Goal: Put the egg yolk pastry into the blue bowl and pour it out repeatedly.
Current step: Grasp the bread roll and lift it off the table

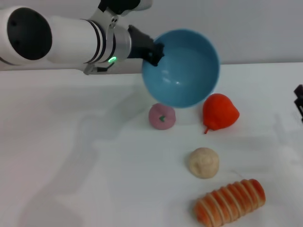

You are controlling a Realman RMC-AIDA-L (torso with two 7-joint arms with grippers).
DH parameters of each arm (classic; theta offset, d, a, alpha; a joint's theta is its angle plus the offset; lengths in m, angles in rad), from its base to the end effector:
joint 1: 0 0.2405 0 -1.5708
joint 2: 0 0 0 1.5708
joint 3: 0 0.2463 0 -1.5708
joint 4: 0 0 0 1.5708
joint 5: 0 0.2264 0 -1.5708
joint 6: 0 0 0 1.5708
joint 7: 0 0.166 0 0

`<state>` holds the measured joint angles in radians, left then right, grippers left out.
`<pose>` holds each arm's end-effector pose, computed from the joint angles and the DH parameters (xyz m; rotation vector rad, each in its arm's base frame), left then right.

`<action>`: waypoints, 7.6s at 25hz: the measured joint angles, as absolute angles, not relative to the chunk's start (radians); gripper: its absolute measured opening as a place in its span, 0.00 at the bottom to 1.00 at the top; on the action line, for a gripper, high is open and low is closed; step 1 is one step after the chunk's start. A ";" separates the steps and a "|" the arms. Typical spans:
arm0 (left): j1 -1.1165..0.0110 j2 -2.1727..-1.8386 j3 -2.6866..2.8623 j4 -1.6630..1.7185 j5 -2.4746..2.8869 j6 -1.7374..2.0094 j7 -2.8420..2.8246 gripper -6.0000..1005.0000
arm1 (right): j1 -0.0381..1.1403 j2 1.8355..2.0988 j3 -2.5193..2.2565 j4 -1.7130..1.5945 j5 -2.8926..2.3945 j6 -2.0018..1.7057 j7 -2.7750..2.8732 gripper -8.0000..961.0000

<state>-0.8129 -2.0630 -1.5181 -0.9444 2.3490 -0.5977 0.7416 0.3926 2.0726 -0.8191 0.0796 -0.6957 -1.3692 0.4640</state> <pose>-0.1013 0.4741 -0.0722 -2.3955 -0.3793 -0.0769 0.3586 0.3076 -0.0119 -1.5716 0.7323 0.8666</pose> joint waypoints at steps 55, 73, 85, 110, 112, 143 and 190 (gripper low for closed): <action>-0.914 -2.065 -1.594 -0.819 2.669 -0.752 0.379 0.01 | 0.493 2.014 -0.704 -0.507 -2.022 -1.284 2.360 0.72; -0.912 -2.065 -1.577 -0.829 2.669 -0.775 0.379 0.01 | 0.534 1.998 -0.796 -0.479 -2.077 -1.345 2.521 0.72; -0.911 -2.065 -1.574 -0.831 2.668 -0.777 0.379 0.01 | 0.526 2.003 -0.789 -0.465 -2.121 -1.284 2.537 0.72; -0.907 -2.065 -1.574 -0.831 2.670 -0.761 0.380 0.01 | 0.627 2.032 -0.813 -0.374 -2.133 -1.129 2.511 0.71; -0.906 -2.065 -1.574 -0.831 2.669 -0.758 0.380 0.01 | 0.629 2.035 -0.819 -0.371 -2.133 -1.119 2.511 0.71; -0.903 -2.067 -1.574 -0.828 2.666 -0.734 0.371 0.01 | 0.686 2.050 -0.831 -0.339 -2.133 -1.049 2.449 0.21; -0.880 -2.061 -1.574 -0.824 2.674 -0.706 0.391 0.00 | 0.661 2.069 -0.897 -0.442 -1.962 -1.245 2.295 0.14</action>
<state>-0.8800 -2.0612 -1.5738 -0.8240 2.6739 -0.7062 0.3909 0.6606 2.0689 -0.8972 -0.4420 -1.9618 -1.2453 2.2950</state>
